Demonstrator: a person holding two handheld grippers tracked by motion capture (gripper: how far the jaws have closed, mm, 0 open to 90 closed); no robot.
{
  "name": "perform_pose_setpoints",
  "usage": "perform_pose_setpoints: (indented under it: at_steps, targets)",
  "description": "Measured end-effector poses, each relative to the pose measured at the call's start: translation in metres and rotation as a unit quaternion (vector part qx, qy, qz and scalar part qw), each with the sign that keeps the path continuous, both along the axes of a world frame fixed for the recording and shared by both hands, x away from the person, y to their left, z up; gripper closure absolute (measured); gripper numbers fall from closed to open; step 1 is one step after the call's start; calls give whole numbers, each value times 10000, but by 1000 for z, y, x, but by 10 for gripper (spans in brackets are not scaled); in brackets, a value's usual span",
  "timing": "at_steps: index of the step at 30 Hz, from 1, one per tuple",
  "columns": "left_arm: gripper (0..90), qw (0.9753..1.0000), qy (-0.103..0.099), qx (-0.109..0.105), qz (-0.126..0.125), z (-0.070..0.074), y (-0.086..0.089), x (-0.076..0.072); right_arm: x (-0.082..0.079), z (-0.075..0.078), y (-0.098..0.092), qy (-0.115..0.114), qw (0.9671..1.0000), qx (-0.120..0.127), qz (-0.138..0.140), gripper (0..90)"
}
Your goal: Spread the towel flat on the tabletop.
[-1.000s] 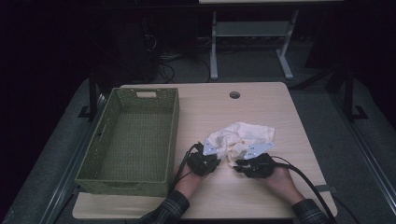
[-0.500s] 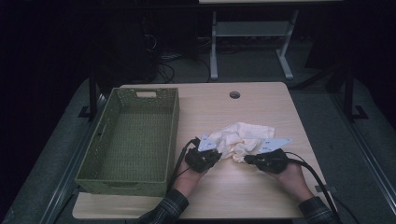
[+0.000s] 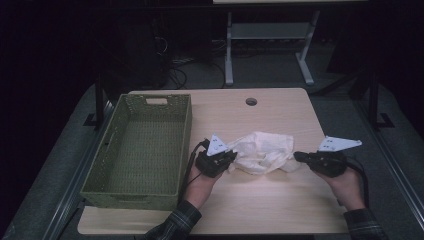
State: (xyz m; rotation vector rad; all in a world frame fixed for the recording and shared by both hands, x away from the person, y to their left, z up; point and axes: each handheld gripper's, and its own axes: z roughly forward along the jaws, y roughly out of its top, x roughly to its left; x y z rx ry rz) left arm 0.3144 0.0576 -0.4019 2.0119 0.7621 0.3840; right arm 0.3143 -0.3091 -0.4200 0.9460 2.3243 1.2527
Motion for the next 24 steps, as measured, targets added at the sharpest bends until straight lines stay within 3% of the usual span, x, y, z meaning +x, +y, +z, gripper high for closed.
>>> perform_pose_setpoints:
  at_steps: [5, 11, 17, 21, 24]
  targets:
    - [874, 9995, 121, 227, 172, -8, -7, 16, 8, -6, -15, 108, 9998, -32, -183, 870]
    - [872, 9977, 201, 559, 327, -27, -15, 33, 21, -17, -10, 250, 9993, -220, -197, 870]
    - [813, 9961, 434, 667, 383, -43, -15, 49, 36, -28, -13, 439, 9984, -221, -291, 869]
    - [689, 9959, 426, 692, 410, -39, -15, 45, 43, -37, -15, 606, 9970, -288, -388, 851]
    - [620, 9966, 388, 627, 377, -30, -12, 36, 45, -40, -19, 689, 9962, -264, -474, 754]
